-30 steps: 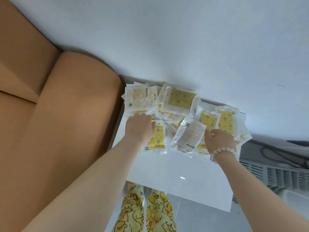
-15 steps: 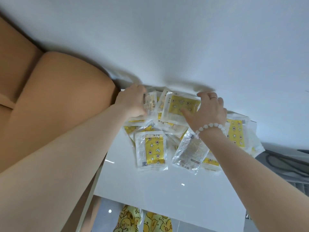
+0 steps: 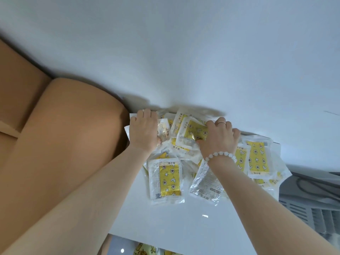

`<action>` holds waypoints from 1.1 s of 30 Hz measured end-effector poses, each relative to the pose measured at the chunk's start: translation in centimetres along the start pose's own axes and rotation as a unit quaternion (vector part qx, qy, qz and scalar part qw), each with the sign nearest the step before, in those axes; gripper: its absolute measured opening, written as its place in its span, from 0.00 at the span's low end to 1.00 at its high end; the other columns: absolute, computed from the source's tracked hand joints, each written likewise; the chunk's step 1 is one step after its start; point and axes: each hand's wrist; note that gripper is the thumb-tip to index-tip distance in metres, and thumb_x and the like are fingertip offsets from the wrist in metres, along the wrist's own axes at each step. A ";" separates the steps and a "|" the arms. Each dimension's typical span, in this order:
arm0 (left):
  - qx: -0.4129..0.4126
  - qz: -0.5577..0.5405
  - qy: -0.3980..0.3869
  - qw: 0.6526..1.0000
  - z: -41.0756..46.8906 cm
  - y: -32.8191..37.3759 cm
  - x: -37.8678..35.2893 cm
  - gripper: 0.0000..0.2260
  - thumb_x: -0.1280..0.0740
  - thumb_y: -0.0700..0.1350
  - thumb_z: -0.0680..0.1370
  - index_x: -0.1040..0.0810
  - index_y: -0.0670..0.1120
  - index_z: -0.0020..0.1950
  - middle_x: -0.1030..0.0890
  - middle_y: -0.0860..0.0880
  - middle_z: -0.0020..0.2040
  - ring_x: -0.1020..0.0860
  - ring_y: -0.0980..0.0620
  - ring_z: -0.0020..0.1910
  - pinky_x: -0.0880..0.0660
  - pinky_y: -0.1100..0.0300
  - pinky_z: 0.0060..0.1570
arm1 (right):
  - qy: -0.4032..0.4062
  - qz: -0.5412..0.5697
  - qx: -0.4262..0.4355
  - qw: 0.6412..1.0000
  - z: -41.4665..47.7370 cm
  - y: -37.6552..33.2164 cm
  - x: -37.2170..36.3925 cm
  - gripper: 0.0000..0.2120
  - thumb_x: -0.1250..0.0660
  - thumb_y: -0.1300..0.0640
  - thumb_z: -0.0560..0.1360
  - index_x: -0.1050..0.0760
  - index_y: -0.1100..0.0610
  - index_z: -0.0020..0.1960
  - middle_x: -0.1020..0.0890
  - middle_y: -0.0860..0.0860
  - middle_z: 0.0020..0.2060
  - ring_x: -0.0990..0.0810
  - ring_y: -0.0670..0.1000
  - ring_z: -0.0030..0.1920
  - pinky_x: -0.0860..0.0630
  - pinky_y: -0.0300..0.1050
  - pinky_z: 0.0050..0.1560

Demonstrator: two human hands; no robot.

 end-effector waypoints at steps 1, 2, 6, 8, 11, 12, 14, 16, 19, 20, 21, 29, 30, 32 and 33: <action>0.008 0.011 0.017 1.000 -0.2 0.0 -0.2 0.23 0.27 0.52 0.70 0.30 0.45 0.60 0.29 0.48 0.57 0.31 0.48 0.56 0.34 0.57 0.52 | 0.012 0.000 0.004 1.000 -0.2 -0.2 -0.2 0.18 0.34 0.50 0.75 0.31 0.52 0.63 0.29 0.51 0.61 0.32 0.52 0.62 0.39 0.48 0.64; 0.012 0.024 0.036 0.999 -0.4 0.1 -0.2 0.22 0.27 0.53 0.69 0.29 0.46 0.57 0.28 0.49 0.55 0.30 0.48 0.55 0.34 0.58 0.51 | 0.022 0.004 0.008 1.000 -0.3 -0.4 -0.4 0.16 0.35 0.53 0.76 0.31 0.53 0.62 0.27 0.50 0.59 0.31 0.52 0.61 0.40 0.49 0.65; -0.022 0.071 0.069 0.995 -1.2 0.0 -0.2 0.17 0.23 0.58 0.62 0.23 0.49 0.40 0.26 0.52 0.41 0.27 0.51 0.45 0.34 0.59 0.43 | 0.031 0.055 0.016 0.998 -0.9 -0.4 -0.4 0.12 0.37 0.54 0.77 0.31 0.53 0.60 0.21 0.48 0.50 0.26 0.51 0.58 0.42 0.49 0.66; -0.027 0.055 0.097 0.993 -1.5 -0.4 0.3 0.18 0.23 0.60 0.62 0.22 0.48 0.39 0.25 0.51 0.39 0.27 0.50 0.44 0.33 0.58 0.42 | 0.042 0.090 0.011 0.995 -1.2 -0.1 0.3 0.10 0.37 0.52 0.77 0.31 0.53 0.57 0.22 0.47 0.46 0.25 0.51 0.55 0.41 0.47 0.64; -0.002 -0.027 0.080 0.996 -2.2 -0.9 1.5 0.19 0.31 0.59 0.72 0.25 0.44 0.50 0.24 0.48 0.47 0.26 0.47 0.50 0.34 0.55 0.47 | 0.075 0.159 -0.003 0.984 -1.8 0.9 1.6 0.08 0.36 0.52 0.77 0.31 0.53 0.53 0.28 0.46 0.40 0.24 0.52 0.49 0.41 0.45 0.60; 0.017 -0.076 0.077 0.994 -2.5 -1.1 2.2 0.20 0.32 0.58 0.74 0.27 0.43 0.52 0.23 0.47 0.48 0.25 0.45 0.50 0.33 0.54 0.46 | 0.085 0.193 -0.014 0.977 -2.2 1.2 2.0 0.08 0.35 0.52 0.76 0.30 0.54 0.52 0.29 0.46 0.40 0.25 0.52 0.47 0.41 0.45 0.59; 0.064 -0.204 0.099 0.972 -3.5 -1.3 3.5 0.20 0.33 0.58 0.75 0.29 0.41 0.52 0.22 0.44 0.48 0.23 0.43 0.47 0.30 0.51 0.43 | 0.102 0.271 -0.049 0.956 -3.2 2.0 2.6 0.09 0.33 0.53 0.74 0.31 0.54 0.50 0.29 0.46 0.38 0.29 0.53 0.42 0.38 0.47 0.56; 0.116 -0.319 0.116 0.933 -4.8 -1.4 4.2 0.22 0.31 0.58 0.73 0.29 0.40 0.51 0.21 0.44 0.46 0.22 0.43 0.45 0.26 0.49 0.42 | 0.104 0.356 -0.098 0.924 -4.8 2.8 3.0 0.11 0.30 0.54 0.72 0.33 0.54 0.45 0.30 0.45 0.32 0.30 0.54 0.39 0.32 0.48 0.49; 0.212 -0.512 0.038 0.832 -7.4 -1.2 3.2 0.22 0.28 0.58 0.70 0.25 0.43 0.53 0.18 0.51 0.47 0.20 0.50 0.47 0.23 0.49 0.48 | 0.057 0.506 -0.233 0.828 -7.6 3.6 2.6 0.12 0.28 0.56 0.70 0.32 0.55 0.38 0.27 0.46 0.31 0.25 0.55 0.38 0.32 0.43 0.36; 0.249 -0.564 0.001 0.787 -8.4 -0.8 2.8 0.20 0.27 0.57 0.69 0.24 0.46 0.54 0.18 0.54 0.47 0.19 0.51 0.47 0.22 0.50 0.48 | 0.027 0.551 -0.289 0.783 -8.6 3.8 2.0 0.11 0.28 0.57 0.70 0.31 0.54 0.37 0.26 0.47 0.32 0.25 0.54 0.37 0.33 0.42 0.33; 0.285 -0.599 -0.035 0.747 -9.5 -0.3 2.3 0.19 0.26 0.55 0.69 0.24 0.47 0.55 0.19 0.55 0.46 0.19 0.52 0.47 0.21 0.50 0.47 | -0.006 0.586 -0.337 0.737 -9.6 3.9 1.4 0.11 0.28 0.58 0.70 0.30 0.53 0.37 0.26 0.48 0.33 0.26 0.52 0.35 0.33 0.42 0.33; 0.351 -0.603 -0.121 0.706 -15.4 4.7 -1.7 0.24 0.28 0.39 0.73 0.36 0.45 0.63 0.23 0.48 0.52 0.23 0.50 0.48 0.25 0.60 0.45 | -0.161 0.599 -0.440 0.649 -13.1 3.7 -2.9 0.10 0.27 0.55 0.71 0.28 0.56 0.43 0.25 0.48 0.35 0.27 0.55 0.42 0.33 0.47 0.47; 0.348 -0.595 -0.119 0.715 -15.3 5.1 -2.0 0.27 0.28 0.39 0.73 0.37 0.44 0.66 0.23 0.47 0.54 0.23 0.49 0.49 0.25 0.60 0.46 | -0.167 0.588 -0.444 0.655 -12.8 3.5 -3.2 0.11 0.27 0.54 0.70 0.27 0.56 0.43 0.25 0.49 0.36 0.27 0.55 0.41 0.32 0.47 0.46; 0.346 -0.575 -0.113 0.732 -15.1 5.9 -2.3 0.30 0.28 0.39 0.73 0.39 0.43 0.70 0.22 0.45 0.57 0.22 0.47 0.53 0.25 0.59 0.48 | -0.172 0.558 -0.454 0.673 -12.0 3.2 -4.0 0.15 0.26 0.49 0.69 0.26 0.57 0.45 0.23 0.53 0.41 0.25 0.55 0.41 0.31 0.47 0.44; 0.350 -0.561 -0.109 0.742 -14.9 6.2 -2.5 0.30 0.28 0.39 0.73 0.38 0.43 0.70 0.22 0.45 0.58 0.22 0.46 0.54 0.25 0.59 0.49 | -0.179 0.535 -0.456 0.688 -11.6 3.1 -4.4 0.18 0.26 0.46 0.68 0.25 0.58 0.48 0.22 0.55 0.45 0.24 0.56 0.42 0.30 0.48 0.44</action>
Point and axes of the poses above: each hand's wrist, its own z-axis towards the middle knuckle, its own x-axis out of the back of the hand, y = z × x
